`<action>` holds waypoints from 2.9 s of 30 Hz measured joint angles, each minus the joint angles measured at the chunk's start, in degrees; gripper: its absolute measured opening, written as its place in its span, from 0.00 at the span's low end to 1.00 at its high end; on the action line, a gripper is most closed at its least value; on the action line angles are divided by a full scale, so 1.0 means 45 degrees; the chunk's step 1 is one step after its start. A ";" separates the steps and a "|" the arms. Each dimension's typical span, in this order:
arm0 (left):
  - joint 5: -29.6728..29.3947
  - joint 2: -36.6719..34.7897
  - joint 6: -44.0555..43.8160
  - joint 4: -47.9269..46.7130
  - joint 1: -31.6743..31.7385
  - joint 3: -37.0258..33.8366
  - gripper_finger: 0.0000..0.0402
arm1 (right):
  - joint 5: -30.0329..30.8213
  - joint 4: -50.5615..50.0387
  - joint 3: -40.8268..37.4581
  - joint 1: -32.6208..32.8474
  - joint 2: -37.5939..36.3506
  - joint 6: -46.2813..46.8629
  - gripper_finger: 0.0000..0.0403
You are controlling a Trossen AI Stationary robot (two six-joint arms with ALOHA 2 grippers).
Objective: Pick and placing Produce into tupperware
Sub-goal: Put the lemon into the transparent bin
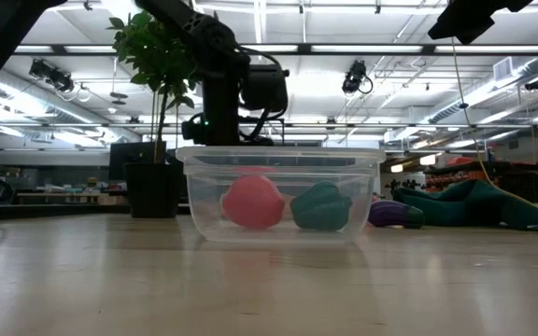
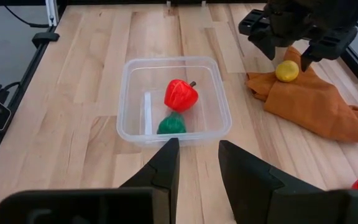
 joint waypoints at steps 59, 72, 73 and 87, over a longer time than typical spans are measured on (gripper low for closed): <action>0.0242 0.0913 -0.0077 0.1197 -0.0303 0.0000 0.72 | 0.0015 0.0035 0.0000 0.0003 0.0003 0.0301 0.19; -0.0747 0.0962 0.0178 0.1082 -0.0291 0.0005 0.72 | 0.0015 0.0029 0.0000 0.0003 0.0005 0.0296 0.19; -0.0746 0.0962 0.0227 0.1075 -0.0291 0.0005 0.72 | 0.0015 0.0029 0.0000 0.0003 0.0005 0.0296 0.19; -0.1033 0.0962 0.0343 0.0947 -0.0262 0.0005 0.56 | 0.0015 0.0029 0.0000 0.0003 0.0005 0.0301 0.19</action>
